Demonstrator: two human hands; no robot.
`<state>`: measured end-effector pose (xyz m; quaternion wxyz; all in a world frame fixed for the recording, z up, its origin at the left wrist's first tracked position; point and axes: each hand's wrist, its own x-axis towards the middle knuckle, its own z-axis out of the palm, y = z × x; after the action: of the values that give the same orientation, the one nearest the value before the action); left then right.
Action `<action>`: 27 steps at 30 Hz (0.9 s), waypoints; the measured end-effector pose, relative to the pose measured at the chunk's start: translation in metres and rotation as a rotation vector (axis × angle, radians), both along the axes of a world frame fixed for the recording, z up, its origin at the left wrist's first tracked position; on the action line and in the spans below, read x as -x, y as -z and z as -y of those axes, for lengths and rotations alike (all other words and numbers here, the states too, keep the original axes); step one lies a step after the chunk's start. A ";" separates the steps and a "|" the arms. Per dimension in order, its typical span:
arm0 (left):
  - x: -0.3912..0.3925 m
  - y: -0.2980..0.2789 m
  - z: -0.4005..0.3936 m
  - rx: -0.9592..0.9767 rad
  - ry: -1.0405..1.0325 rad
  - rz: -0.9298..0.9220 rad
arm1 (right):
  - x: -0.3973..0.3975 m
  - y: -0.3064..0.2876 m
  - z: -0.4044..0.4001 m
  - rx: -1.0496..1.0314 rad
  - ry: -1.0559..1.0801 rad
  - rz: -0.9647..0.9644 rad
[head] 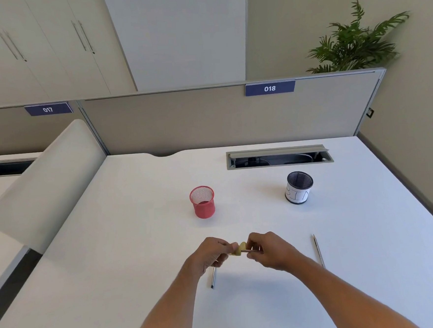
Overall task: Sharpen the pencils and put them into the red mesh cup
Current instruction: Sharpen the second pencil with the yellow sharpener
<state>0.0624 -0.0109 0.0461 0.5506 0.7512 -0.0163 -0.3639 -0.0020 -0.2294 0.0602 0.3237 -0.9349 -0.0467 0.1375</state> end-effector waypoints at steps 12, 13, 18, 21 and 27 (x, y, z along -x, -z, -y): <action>-0.002 -0.008 -0.001 0.011 -0.040 0.007 | -0.003 0.007 -0.003 0.208 -0.040 0.519; -0.002 -0.007 -0.001 0.011 -0.038 0.011 | -0.004 0.007 -0.003 0.202 -0.038 0.520; -0.003 -0.006 -0.004 0.025 -0.043 0.019 | -0.006 0.008 -0.006 0.190 -0.029 0.526; -0.004 -0.005 -0.005 0.049 -0.048 0.012 | -0.007 0.008 -0.008 0.183 -0.016 0.482; -0.004 -0.003 -0.005 0.053 -0.047 0.058 | -0.013 0.001 -0.010 0.121 0.075 0.173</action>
<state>0.0665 -0.0059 0.0491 0.5781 0.7466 -0.0242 -0.3282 0.0109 -0.2189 0.0593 0.2665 -0.9622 -0.0310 0.0466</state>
